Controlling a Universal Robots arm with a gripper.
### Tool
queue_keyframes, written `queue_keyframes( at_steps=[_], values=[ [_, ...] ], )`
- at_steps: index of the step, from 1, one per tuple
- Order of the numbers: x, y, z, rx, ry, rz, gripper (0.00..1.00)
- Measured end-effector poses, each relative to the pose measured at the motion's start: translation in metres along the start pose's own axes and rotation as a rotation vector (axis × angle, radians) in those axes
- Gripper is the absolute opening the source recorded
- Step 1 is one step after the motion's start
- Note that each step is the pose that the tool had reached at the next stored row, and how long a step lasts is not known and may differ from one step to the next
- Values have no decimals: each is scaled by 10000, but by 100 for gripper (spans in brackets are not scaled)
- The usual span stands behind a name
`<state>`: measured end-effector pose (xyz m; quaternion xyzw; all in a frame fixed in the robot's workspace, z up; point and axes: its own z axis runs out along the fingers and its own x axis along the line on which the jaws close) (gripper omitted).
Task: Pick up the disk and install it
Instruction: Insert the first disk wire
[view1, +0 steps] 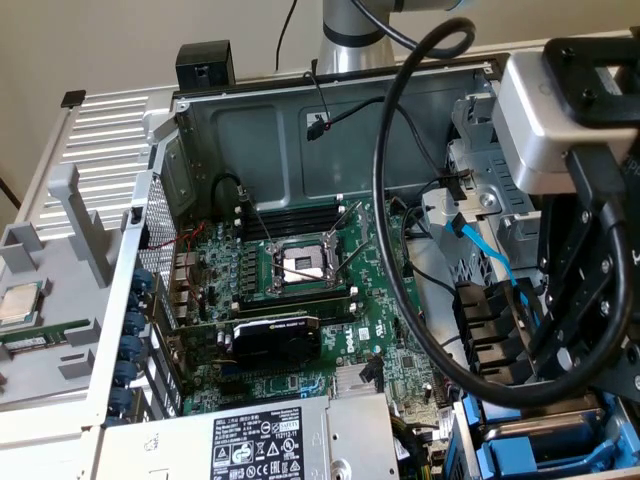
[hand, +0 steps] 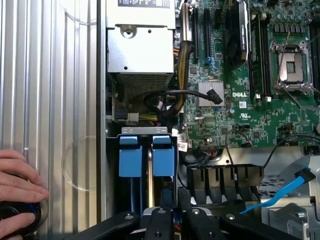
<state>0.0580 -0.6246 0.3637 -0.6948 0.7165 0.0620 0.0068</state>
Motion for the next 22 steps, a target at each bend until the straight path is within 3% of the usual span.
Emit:
queue_keyframes(
  at_steps=[22],
  values=[
    [6,2,56,7,1,-1,16]
  ],
)
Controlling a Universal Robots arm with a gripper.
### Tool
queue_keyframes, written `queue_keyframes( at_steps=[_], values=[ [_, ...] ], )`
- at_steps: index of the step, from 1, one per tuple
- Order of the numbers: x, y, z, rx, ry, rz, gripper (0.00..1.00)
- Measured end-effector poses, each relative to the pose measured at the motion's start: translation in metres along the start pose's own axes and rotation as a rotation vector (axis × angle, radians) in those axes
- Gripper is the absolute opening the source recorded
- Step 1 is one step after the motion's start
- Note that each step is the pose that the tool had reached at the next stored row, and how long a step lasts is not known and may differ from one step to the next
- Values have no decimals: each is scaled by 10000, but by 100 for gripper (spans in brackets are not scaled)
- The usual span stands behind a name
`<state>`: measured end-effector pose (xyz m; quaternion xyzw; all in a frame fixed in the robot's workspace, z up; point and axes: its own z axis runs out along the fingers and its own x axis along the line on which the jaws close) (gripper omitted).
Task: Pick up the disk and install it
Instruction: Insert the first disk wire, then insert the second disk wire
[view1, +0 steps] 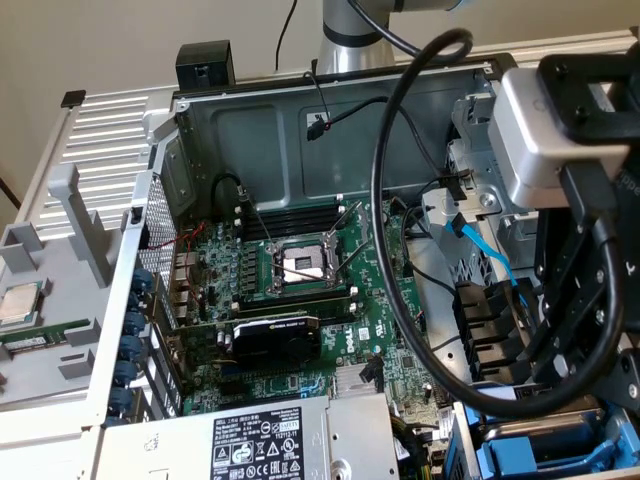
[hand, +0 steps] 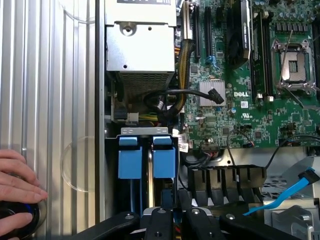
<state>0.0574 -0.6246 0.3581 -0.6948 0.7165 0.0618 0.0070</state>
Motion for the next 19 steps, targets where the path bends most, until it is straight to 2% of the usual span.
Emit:
queue_keyframes(
  at_steps=[19],
  values=[
    [5,-4,49,11,-1,-1,16]
  ],
)
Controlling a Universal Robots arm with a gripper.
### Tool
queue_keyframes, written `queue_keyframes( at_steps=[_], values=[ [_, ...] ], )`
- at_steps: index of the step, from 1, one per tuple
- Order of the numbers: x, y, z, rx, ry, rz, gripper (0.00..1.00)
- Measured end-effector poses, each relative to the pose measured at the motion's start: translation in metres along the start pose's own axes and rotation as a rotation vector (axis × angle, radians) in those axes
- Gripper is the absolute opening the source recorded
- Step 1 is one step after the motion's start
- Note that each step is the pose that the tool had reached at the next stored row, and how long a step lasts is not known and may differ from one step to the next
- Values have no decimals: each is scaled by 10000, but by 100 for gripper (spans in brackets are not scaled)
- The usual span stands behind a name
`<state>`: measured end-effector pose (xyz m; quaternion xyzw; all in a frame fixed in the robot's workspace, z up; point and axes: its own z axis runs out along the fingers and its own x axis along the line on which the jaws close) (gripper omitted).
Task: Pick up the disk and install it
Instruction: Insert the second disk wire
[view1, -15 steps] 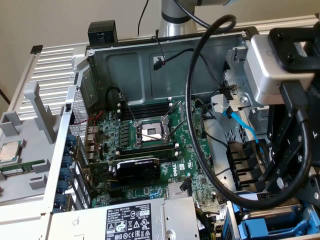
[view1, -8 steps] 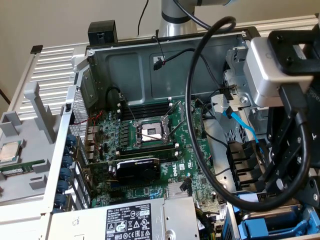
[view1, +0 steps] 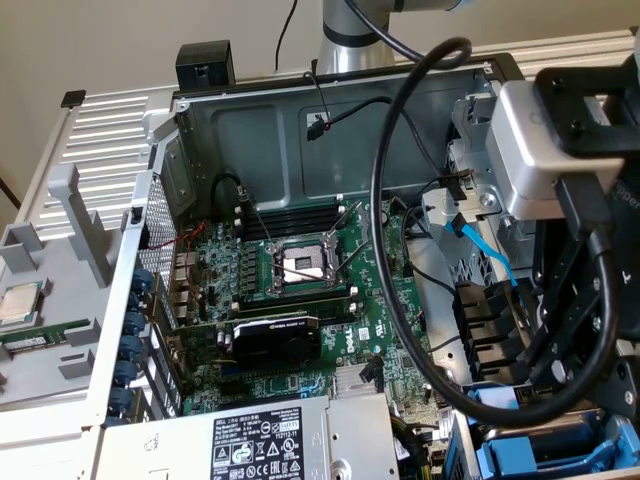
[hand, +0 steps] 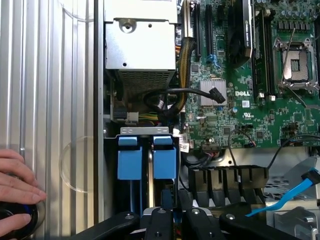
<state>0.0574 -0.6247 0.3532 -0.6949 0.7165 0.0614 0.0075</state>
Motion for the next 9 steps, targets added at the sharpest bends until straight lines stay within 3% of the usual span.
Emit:
queue_keyframes(
  at_steps=[9],
  values=[
    [2,-2,25,0,1,0,16]
  ],
)
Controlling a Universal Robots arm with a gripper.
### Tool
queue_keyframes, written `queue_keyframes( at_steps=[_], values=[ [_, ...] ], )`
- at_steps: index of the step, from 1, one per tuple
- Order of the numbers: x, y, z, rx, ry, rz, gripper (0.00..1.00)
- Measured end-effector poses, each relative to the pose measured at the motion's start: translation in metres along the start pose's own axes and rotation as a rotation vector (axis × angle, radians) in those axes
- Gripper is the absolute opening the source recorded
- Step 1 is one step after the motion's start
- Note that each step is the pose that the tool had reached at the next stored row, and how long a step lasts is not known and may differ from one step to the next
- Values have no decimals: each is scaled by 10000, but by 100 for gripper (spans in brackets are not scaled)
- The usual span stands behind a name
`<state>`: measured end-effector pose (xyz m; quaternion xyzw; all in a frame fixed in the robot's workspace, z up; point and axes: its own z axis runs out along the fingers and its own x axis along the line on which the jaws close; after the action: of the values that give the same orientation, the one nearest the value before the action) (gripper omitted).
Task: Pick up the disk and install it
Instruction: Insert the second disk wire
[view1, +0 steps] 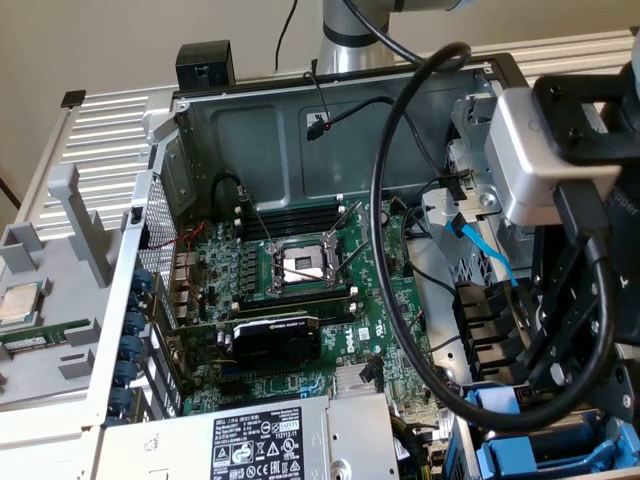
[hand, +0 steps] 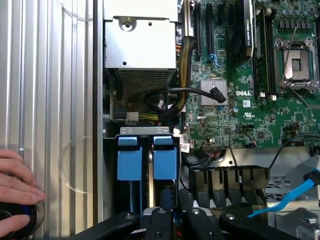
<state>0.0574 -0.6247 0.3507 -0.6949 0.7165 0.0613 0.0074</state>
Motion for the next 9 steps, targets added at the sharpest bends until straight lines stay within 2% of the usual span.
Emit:
queue_keyframes(
  at_steps=[9],
  values=[
    [-8,1,10,12,-2,-1,16]
  ],
)
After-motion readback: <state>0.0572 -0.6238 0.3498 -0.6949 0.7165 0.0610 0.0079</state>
